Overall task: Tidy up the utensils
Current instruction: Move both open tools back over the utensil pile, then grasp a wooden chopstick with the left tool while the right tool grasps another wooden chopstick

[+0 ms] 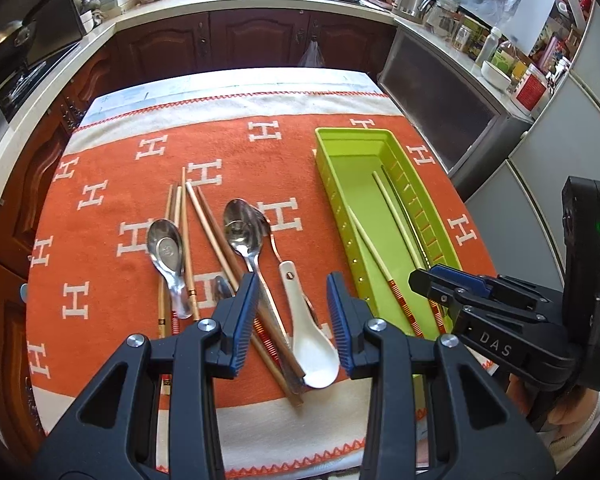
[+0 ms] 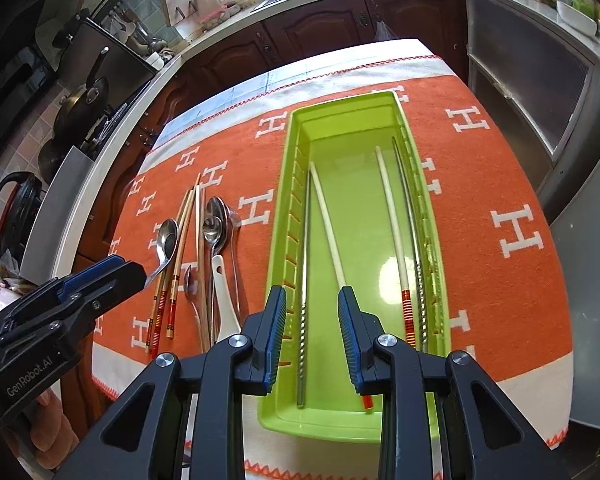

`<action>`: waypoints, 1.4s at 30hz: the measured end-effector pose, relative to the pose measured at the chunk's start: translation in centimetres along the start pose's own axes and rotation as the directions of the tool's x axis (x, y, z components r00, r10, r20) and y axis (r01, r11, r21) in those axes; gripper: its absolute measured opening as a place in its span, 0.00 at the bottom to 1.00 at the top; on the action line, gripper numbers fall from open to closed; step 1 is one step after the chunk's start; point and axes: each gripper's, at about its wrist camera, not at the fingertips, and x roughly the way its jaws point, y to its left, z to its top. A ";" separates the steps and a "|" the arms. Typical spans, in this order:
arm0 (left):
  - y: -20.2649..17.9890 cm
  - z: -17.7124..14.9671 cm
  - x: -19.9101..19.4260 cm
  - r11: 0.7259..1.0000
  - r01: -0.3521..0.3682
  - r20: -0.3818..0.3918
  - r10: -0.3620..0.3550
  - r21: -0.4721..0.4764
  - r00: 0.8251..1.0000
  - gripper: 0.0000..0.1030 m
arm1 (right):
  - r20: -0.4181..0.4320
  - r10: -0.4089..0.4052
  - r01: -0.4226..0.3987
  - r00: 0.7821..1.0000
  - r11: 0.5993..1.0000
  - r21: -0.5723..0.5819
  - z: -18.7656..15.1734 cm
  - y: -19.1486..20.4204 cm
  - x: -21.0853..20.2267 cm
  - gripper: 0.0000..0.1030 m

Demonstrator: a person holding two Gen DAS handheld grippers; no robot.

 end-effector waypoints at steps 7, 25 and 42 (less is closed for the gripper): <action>5.4 -0.9 -2.4 0.996 -0.036 0.030 0.039 -0.085 0.999 0.31 | 0.004 -0.004 0.004 1.000 0.998 -0.068 0.3 2.9 -0.3 0.26; 15.9 -3.4 1.9 0.964 -0.117 -0.093 0.098 -0.239 0.991 0.34 | -0.080 0.071 -0.088 0.994 0.969 -0.232 2.2 12.0 5.1 0.26; 15.6 -4.1 9.2 0.977 -0.076 -0.184 0.039 -0.197 0.982 0.34 | -0.181 0.054 -0.097 0.982 0.965 -0.242 2.8 12.9 13.5 0.20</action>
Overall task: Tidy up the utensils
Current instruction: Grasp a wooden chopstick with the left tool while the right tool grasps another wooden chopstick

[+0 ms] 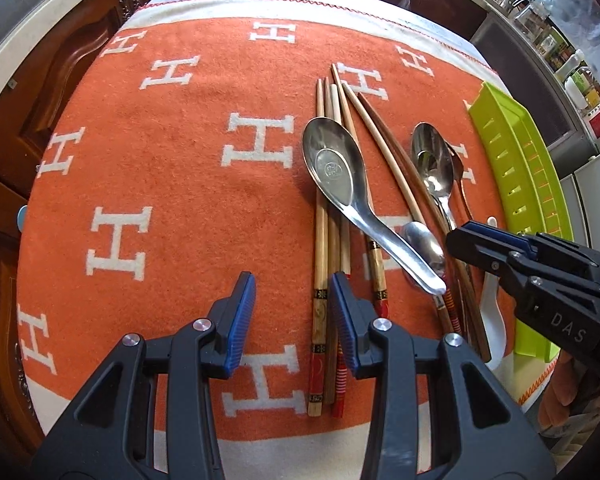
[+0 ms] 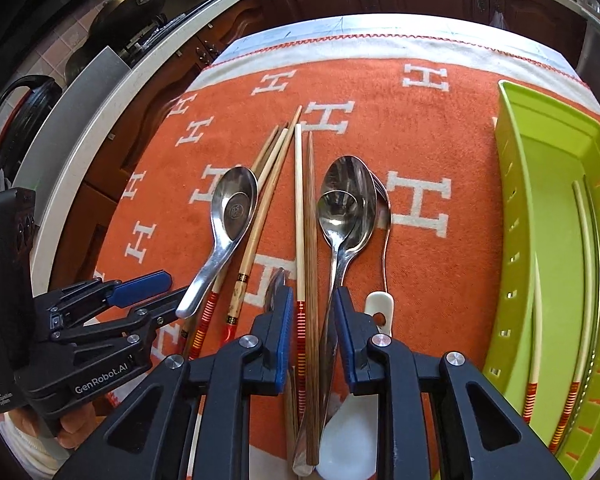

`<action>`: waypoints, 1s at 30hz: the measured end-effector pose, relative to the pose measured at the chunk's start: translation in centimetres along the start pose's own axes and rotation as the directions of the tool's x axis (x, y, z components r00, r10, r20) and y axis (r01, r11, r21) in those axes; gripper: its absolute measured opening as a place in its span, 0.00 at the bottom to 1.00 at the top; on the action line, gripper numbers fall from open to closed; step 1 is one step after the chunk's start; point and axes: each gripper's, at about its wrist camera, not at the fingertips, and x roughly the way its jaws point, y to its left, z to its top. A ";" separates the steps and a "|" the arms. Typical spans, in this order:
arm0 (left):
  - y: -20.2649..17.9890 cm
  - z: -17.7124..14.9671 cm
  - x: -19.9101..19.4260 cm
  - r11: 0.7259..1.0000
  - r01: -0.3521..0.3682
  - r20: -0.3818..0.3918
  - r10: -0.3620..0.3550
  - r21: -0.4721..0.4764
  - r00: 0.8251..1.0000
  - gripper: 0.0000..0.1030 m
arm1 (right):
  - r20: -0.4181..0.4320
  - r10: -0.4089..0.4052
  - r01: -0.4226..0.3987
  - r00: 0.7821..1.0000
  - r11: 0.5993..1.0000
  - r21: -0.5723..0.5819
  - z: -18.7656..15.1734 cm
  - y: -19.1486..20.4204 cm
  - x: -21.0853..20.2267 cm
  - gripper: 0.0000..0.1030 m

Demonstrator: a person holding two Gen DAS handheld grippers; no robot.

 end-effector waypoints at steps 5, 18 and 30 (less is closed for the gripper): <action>0.7 0.9 0.4 1.000 -0.015 0.017 0.016 -0.026 1.000 0.34 | 0.010 -0.012 0.012 1.000 1.000 -0.020 0.7 0.3 0.4 0.18; -0.8 2.3 1.5 0.992 -0.120 0.066 0.116 0.047 0.991 0.34 | -0.011 -0.033 0.032 0.999 0.998 -0.053 1.5 1.5 2.6 0.08; -0.3 2.6 1.4 0.993 -0.117 0.107 0.114 0.020 0.988 0.05 | 0.006 0.004 -0.004 1.000 1.000 0.027 1.2 0.5 2.1 0.07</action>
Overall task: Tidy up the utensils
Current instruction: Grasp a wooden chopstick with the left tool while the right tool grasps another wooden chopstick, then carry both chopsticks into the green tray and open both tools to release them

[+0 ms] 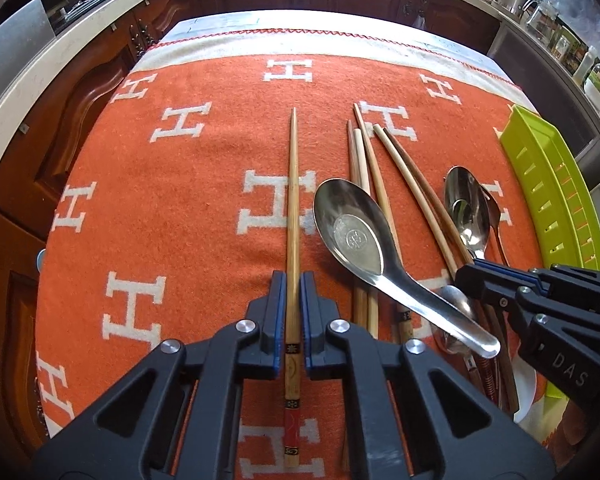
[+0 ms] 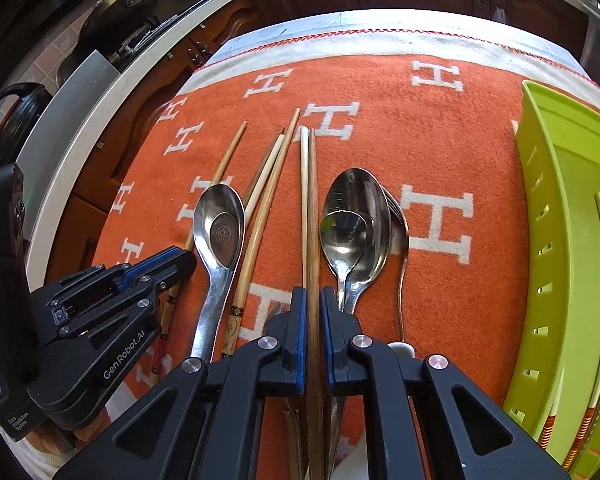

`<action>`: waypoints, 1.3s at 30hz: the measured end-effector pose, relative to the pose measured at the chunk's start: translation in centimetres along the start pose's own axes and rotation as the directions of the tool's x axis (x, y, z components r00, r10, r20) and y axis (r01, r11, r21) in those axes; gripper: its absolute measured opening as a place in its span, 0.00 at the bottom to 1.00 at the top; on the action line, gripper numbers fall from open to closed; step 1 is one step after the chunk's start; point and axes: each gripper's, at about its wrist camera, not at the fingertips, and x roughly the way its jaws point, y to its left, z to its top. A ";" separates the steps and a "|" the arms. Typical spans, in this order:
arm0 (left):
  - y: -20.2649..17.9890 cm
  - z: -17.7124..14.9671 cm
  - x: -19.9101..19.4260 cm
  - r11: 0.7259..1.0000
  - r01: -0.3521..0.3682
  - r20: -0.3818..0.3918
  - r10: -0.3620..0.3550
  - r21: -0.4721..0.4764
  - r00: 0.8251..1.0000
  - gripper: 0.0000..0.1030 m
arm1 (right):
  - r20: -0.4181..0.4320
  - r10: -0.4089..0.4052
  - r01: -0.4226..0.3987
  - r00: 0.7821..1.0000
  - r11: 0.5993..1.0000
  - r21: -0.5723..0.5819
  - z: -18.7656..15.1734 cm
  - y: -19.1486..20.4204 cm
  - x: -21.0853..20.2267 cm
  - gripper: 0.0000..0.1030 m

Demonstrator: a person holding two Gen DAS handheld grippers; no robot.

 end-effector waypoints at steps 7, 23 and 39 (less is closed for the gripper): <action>1.1 -0.9 -0.6 0.998 0.030 -0.015 -0.030 -0.056 0.999 0.04 | 0.019 0.033 -0.033 0.999 0.999 0.026 -0.3 -0.3 -1.1 0.07; -0.5 -1.2 -7.6 0.994 0.104 0.075 -0.101 -0.038 0.992 0.04 | 0.122 0.058 -0.064 0.991 0.997 0.046 -1.9 -0.9 -7.8 0.07; -9.5 -1.8 -12.1 0.979 0.169 0.077 -0.179 0.117 0.981 0.04 | 0.230 0.018 -0.042 0.973 0.994 0.101 -6.5 -5.1 -16.3 0.07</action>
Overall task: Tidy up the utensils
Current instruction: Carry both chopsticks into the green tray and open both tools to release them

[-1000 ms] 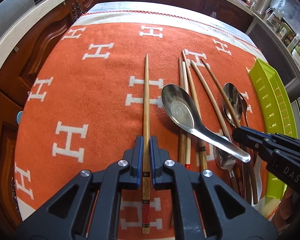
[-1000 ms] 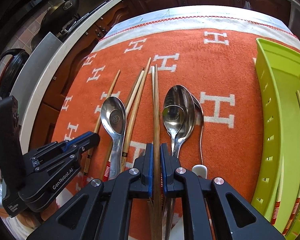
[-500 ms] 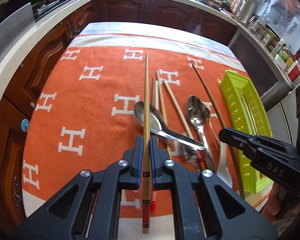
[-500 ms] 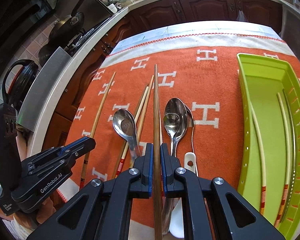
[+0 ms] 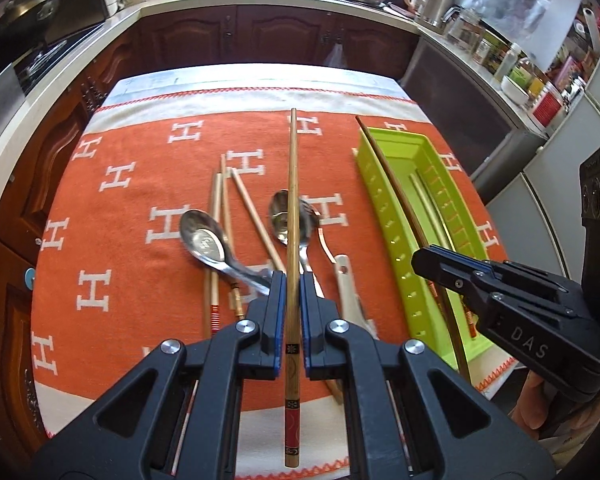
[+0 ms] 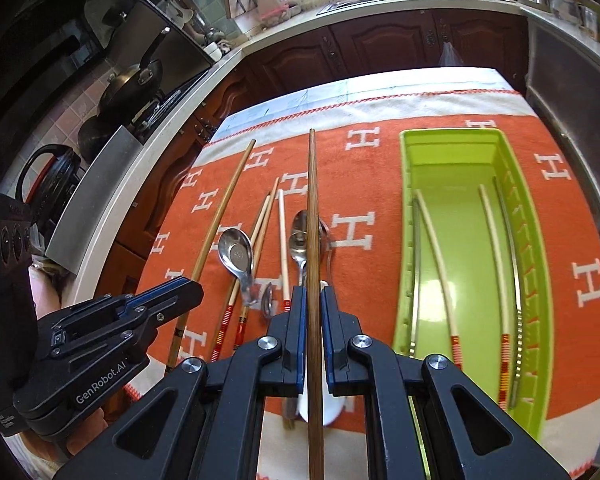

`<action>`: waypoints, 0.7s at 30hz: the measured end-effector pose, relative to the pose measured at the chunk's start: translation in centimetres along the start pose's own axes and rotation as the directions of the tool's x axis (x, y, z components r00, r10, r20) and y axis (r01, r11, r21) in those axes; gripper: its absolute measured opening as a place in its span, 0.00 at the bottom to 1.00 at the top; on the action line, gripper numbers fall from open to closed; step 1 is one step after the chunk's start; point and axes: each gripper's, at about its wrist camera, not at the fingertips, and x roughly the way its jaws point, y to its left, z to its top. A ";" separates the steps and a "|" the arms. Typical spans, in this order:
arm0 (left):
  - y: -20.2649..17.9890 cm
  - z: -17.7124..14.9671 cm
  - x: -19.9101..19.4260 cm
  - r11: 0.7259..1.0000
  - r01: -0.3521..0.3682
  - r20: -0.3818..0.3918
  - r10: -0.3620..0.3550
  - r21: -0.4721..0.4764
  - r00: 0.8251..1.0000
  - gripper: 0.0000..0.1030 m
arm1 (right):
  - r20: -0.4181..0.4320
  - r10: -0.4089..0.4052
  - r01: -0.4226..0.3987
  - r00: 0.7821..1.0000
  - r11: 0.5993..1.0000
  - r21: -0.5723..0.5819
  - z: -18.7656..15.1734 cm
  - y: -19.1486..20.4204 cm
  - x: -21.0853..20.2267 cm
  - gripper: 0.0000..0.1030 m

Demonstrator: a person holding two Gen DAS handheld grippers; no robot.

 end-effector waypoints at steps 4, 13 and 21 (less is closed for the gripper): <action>-2.8 0.4 0.0 0.999 0.016 -0.006 -0.015 0.047 1.000 0.04 | 0.025 -0.012 0.012 1.000 1.000 0.025 -0.4 -2.1 -2.0 0.07; -8.4 2.3 1.6 0.992 0.061 -0.039 -0.057 0.114 0.998 0.04 | 0.057 -0.061 0.056 0.996 0.995 0.086 -1.0 -7.1 -4.3 0.07; -12.5 3.7 4.5 0.986 0.083 -0.081 -0.071 0.148 0.994 0.04 | 0.064 -0.124 0.115 0.990 0.986 0.123 -0.9 -11.0 -4.9 0.07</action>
